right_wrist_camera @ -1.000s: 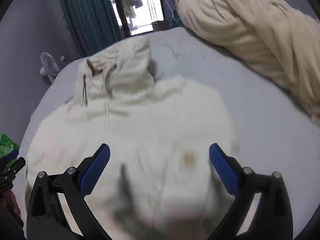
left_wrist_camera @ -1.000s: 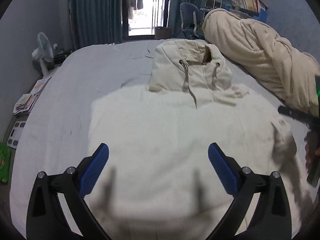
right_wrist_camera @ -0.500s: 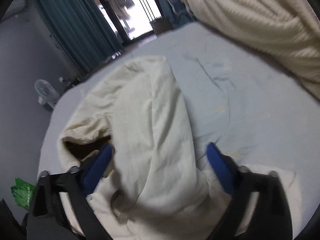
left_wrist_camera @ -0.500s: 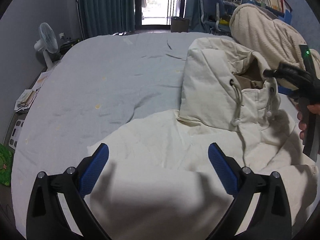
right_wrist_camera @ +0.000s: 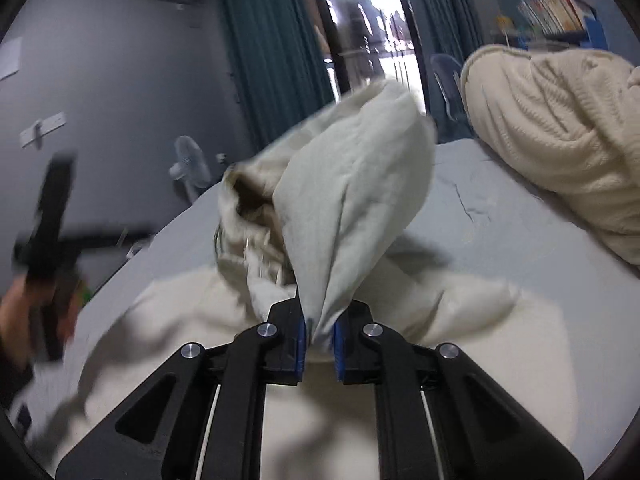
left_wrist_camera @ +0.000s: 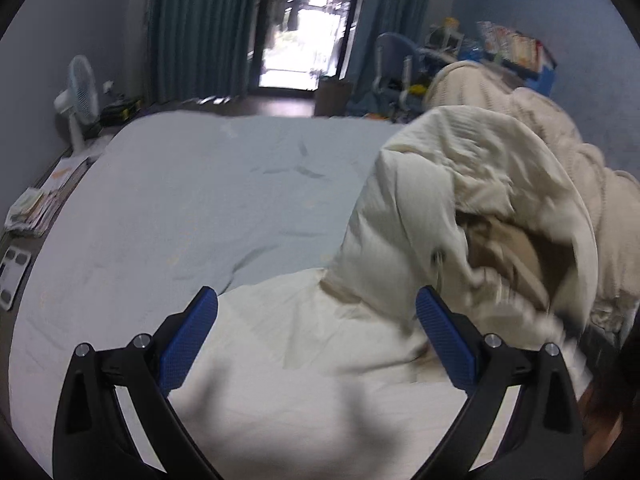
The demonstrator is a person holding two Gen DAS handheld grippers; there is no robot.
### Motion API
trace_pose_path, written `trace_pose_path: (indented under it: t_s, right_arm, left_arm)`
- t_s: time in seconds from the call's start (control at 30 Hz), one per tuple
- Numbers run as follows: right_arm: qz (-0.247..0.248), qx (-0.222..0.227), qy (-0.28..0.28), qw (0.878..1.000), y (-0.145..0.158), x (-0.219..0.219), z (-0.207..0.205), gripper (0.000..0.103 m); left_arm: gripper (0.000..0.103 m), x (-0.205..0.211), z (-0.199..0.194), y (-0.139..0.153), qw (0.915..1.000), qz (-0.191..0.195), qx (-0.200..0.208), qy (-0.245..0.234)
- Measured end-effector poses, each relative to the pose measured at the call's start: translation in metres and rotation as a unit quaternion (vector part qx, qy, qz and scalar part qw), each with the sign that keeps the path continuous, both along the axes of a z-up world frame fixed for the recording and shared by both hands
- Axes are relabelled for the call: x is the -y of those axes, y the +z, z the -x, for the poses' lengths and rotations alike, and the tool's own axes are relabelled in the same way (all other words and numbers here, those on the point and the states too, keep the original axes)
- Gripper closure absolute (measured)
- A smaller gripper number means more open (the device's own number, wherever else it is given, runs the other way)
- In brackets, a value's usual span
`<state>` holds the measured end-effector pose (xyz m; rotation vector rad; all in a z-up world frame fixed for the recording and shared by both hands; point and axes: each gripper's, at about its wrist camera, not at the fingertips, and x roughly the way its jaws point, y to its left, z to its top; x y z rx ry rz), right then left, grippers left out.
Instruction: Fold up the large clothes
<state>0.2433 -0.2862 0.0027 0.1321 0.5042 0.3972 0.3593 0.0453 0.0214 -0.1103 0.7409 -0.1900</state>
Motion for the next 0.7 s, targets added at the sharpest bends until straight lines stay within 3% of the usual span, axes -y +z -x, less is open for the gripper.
trace_pose_path:
  t_s: [0.13, 0.23, 0.33, 0.4, 0.43, 0.47, 0.53, 0.57, 0.63, 0.67, 0.7]
  right_arm:
    - [0.039, 0.035, 0.019, 0.998, -0.008, -0.005, 0.056, 0.093]
    - [0.051, 0.028, 0.037, 0.998, -0.013, -0.005, 0.077, 0.093]
    - [0.048, 0.01, 0.043, 0.998, -0.018, 0.001, 0.091, 0.092]
    - [0.051, 0.001, 0.043, 0.998, -0.022, 0.002, 0.092, 0.092]
    - [0.049, -0.004, 0.042, 0.998, -0.021, 0.005, 0.089, 0.092]
    - [0.045, -0.011, 0.038, 0.998, -0.021, 0.008, 0.087, 0.092]
    - [0.032, -0.03, 0.034, 0.998, -0.019, 0.013, 0.085, 0.09]
    - [0.029, -0.05, 0.03, 0.998, -0.018, 0.017, 0.084, 0.086]
    - [0.044, -0.075, 0.025, 0.996, -0.016, 0.017, 0.094, 0.065]
    - [0.048, -0.083, 0.026, 0.995, -0.013, 0.021, 0.095, 0.037]
    - [0.044, -0.083, 0.034, 0.995, -0.009, 0.025, 0.103, 0.022]
  left_arm:
    - [0.008, 0.03, 0.013, 0.038, 0.9974, 0.009, 0.041, -0.058]
    - [0.008, 0.054, 0.018, 0.06, 0.9931, -0.003, 0.065, -0.098]
    - [0.009, 0.086, 0.017, 0.07, 0.9862, -0.048, 0.064, -0.145]
    - [0.029, 0.104, 0.014, 0.068, 0.9804, -0.086, 0.055, -0.169]
    - [0.067, 0.112, 0.013, 0.065, 0.9771, -0.087, 0.042, -0.189]
    - [0.088, 0.116, 0.015, 0.064, 0.9765, -0.081, 0.028, -0.197]
    - [0.089, 0.115, 0.027, 0.064, 0.9765, -0.076, 0.038, -0.198]
    - [0.09, 0.111, 0.041, 0.066, 0.9753, -0.072, 0.048, -0.203]
    - [0.092, 0.098, 0.07, 0.066, 0.9763, -0.059, 0.063, -0.198]
    - [0.092, 0.09, 0.089, 0.064, 0.976, -0.061, 0.074, -0.196]
    - [0.092, 0.084, 0.108, 0.059, 0.975, -0.071, 0.081, -0.194]
